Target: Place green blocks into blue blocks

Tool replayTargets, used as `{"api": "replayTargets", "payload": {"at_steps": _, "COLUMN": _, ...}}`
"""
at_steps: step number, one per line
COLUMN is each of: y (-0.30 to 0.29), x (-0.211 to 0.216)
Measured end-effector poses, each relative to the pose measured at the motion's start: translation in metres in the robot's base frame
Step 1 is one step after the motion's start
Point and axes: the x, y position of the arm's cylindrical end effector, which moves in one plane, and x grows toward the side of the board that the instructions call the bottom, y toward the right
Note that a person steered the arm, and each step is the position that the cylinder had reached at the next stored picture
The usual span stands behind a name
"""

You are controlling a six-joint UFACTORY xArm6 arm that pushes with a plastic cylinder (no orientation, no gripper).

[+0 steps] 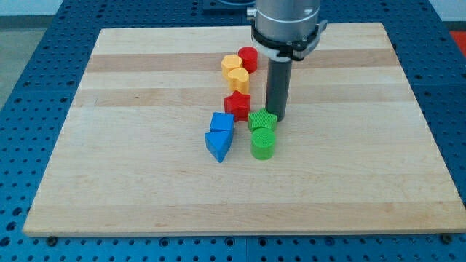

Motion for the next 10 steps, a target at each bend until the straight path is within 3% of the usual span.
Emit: {"api": "replayTargets", "payload": {"at_steps": 10, "y": -0.056, "x": 0.016}}
